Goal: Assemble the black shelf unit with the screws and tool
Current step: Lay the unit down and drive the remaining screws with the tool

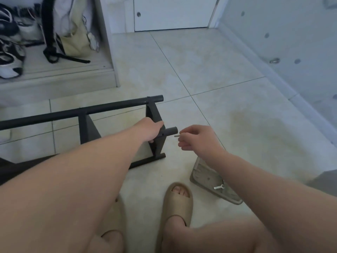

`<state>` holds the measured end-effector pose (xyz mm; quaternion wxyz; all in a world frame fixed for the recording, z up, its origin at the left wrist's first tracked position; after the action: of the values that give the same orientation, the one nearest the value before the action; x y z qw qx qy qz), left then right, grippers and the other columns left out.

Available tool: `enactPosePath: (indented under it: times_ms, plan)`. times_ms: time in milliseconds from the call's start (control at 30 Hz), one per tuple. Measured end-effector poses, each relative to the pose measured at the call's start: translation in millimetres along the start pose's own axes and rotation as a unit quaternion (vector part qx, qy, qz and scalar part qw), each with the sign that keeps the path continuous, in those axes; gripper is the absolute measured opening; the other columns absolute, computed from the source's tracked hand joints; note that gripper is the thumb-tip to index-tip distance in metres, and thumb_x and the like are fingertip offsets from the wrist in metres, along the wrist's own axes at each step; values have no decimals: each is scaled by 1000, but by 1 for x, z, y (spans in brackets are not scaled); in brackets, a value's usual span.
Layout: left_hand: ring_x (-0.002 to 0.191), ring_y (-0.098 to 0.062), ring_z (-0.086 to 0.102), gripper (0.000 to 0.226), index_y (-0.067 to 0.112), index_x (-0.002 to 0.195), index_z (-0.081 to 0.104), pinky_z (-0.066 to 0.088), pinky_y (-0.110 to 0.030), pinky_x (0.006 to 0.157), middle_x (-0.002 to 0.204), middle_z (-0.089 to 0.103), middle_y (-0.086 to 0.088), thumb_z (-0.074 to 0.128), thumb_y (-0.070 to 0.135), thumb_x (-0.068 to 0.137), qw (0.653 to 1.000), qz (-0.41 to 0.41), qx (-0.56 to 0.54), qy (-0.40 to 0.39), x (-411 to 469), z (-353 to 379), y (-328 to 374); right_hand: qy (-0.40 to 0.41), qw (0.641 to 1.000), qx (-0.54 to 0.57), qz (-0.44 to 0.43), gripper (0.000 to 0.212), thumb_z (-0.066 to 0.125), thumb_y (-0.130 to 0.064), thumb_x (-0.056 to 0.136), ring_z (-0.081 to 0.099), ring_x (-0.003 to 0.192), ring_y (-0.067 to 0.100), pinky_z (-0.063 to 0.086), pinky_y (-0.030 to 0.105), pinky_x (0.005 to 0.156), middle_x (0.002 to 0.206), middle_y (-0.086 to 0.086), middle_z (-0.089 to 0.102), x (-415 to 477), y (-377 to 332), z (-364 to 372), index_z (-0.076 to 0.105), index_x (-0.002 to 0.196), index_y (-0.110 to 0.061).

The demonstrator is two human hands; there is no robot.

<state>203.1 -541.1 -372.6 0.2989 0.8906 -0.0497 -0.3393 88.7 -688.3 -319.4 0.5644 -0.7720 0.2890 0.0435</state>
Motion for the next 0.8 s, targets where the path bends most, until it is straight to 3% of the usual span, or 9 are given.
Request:
enactPosePath:
  times_ms: [100,233,300,400,467,667,800]
  plan:
    - [77,-27,75,41,7,104,67,53,-37,83,77,76,-11,44,41,103,997,3,-29,-66,2,5,-9,31,996,75,23,11,61,2,92,72,64,13,63,28,67,77,12,72,-9,14,9,70,89,-4]
    - [91,-24,73,46,12,109,70,50,-40,98,75,77,-6,49,51,99,994,3,11,-104,-10,11,-14,52,993,97,42,9,65,2,91,74,70,17,62,30,70,82,15,72,-34,40,23,66,88,-7]
    - [80,-22,70,46,13,108,72,50,-35,90,73,76,-6,51,52,97,996,1,4,-87,-17,16,-14,66,990,115,52,9,68,1,89,75,75,23,62,34,72,79,13,73,-50,53,26,64,87,-7]
    - [62,-15,62,45,16,103,72,43,-29,68,63,74,-2,53,55,94,997,-6,15,-75,-31,29,-17,73,987,130,63,7,70,-4,90,74,72,19,54,22,56,76,10,75,-75,68,29,64,89,-8]
    - [60,-14,61,46,16,101,73,42,-29,67,65,74,-2,53,57,94,997,-1,27,-76,-39,38,-20,73,988,122,61,6,70,-6,90,73,71,19,50,19,54,78,11,75,-89,76,29,64,89,-9]
    - [45,-6,59,42,10,98,73,38,-29,58,53,69,3,54,48,97,993,24,53,-102,-65,63,-21,71,995,71,29,12,69,-4,92,74,79,25,60,36,77,78,11,74,-110,88,20,64,85,-13]
    - [68,-11,60,44,6,96,75,42,-29,68,57,71,5,51,43,98,993,39,61,-95,-69,63,-25,62,997,48,24,15,69,-3,91,74,79,26,60,46,84,72,3,72,-113,93,22,64,83,-14]
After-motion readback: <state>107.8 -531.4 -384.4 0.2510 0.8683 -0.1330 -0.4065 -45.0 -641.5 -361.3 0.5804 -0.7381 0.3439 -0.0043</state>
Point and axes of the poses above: each hand's wrist, its own x-axis towards the middle knuckle, its own z-axis out of the palm, y = z × x, the point moved 7 cm from there along x, towards the middle knuckle
